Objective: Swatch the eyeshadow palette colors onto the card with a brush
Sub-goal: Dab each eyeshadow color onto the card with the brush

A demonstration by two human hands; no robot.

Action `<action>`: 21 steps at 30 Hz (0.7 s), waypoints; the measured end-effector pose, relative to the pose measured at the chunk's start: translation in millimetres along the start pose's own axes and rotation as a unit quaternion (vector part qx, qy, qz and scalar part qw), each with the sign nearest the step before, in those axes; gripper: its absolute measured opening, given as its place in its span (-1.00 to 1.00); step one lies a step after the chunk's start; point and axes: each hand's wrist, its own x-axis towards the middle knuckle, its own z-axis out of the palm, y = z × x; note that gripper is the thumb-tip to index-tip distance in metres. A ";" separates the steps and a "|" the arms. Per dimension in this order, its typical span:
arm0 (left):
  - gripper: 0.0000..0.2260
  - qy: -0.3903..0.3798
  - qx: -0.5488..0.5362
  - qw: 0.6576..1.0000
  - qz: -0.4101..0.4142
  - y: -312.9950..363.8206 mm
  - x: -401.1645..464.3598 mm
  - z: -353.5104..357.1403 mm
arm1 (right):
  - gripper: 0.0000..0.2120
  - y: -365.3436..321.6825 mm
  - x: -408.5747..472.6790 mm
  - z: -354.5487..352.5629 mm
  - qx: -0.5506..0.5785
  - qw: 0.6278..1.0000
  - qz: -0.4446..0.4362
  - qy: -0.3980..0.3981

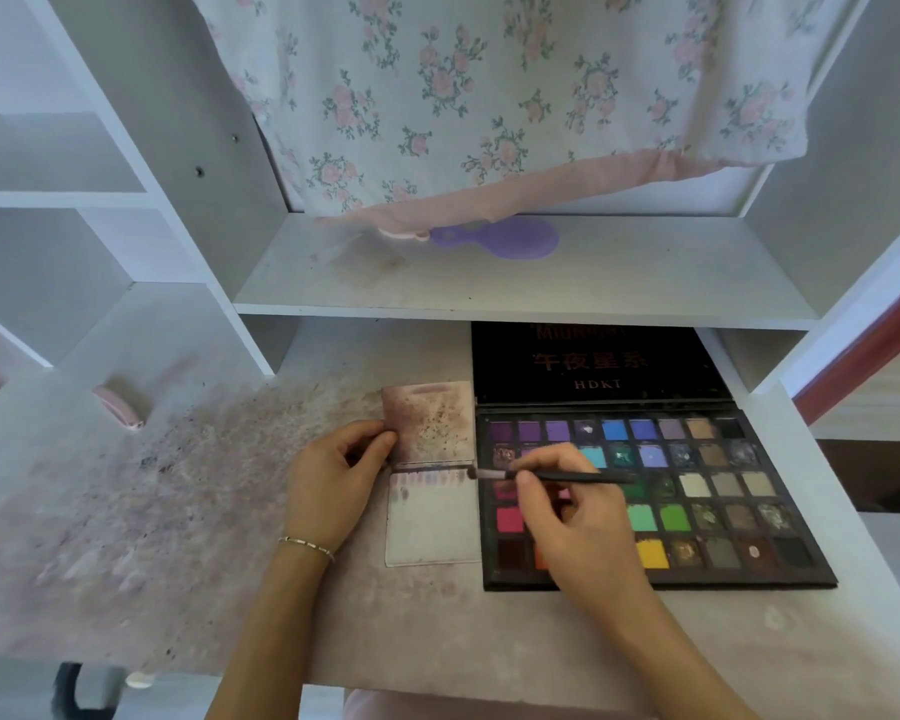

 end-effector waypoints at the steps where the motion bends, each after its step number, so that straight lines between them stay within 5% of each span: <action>1: -0.89 -0.001 -0.001 1.000 0.000 0.0 0.2 0.0 | -0.79 -1.7 0.8 6.9 -0.001 1.000 0.002 -0.016; 21: -0.90 -0.011 -0.005 1.000 0.009 -1.7 0.7 -1.1 | -0.81 2.3 8.5 36.5 -0.073 0.994 -0.006 -0.084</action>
